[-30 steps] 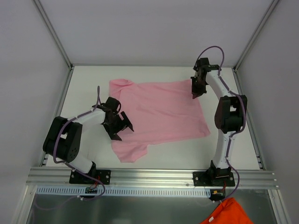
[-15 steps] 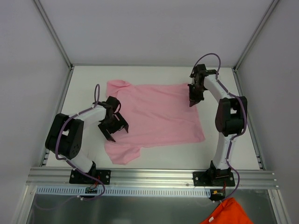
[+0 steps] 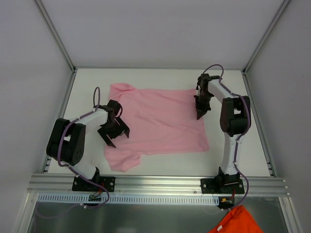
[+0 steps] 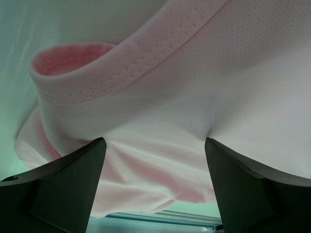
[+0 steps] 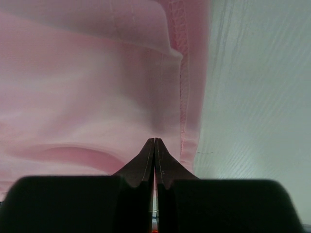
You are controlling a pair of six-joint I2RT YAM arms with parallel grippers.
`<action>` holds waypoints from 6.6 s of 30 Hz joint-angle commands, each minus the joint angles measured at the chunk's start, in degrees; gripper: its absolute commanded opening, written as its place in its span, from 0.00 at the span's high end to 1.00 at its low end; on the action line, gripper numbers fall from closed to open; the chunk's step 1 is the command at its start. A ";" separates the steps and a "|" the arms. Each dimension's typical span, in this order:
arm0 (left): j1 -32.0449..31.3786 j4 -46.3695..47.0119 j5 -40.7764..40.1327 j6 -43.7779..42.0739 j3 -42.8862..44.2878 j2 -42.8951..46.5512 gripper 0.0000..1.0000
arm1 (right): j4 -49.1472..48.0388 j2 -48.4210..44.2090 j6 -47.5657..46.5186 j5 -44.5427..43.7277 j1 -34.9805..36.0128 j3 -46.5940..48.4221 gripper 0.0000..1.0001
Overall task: Fold and stack the t-shirts
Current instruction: Flatten out the tshirt
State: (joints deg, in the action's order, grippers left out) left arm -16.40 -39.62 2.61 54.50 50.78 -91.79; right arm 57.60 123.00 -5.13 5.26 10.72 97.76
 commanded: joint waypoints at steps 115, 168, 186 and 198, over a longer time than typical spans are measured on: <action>6.74 5.60 9.17 -7.65 -0.51 -2.52 1.00 | 5.41 -7.33 0.47 0.11 4.57 0.44 0.99; 13.50 -0.73 6.79 -9.59 -1.22 -4.63 1.00 | 4.45 2.08 -1.03 -1.05 7.38 7.99 0.99; 14.56 -2.22 5.30 -9.85 -1.13 -4.10 1.00 | 6.03 10.42 -2.34 -14.39 6.59 14.74 0.99; 15.26 -3.71 4.24 -10.82 -0.16 -4.19 1.00 | 2.00 11.12 -3.75 -25.99 5.45 18.88 0.99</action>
State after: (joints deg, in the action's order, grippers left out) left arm -2.11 -41.01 10.81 45.52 50.65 -94.52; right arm 61.56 134.23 -7.35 -14.28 16.56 113.97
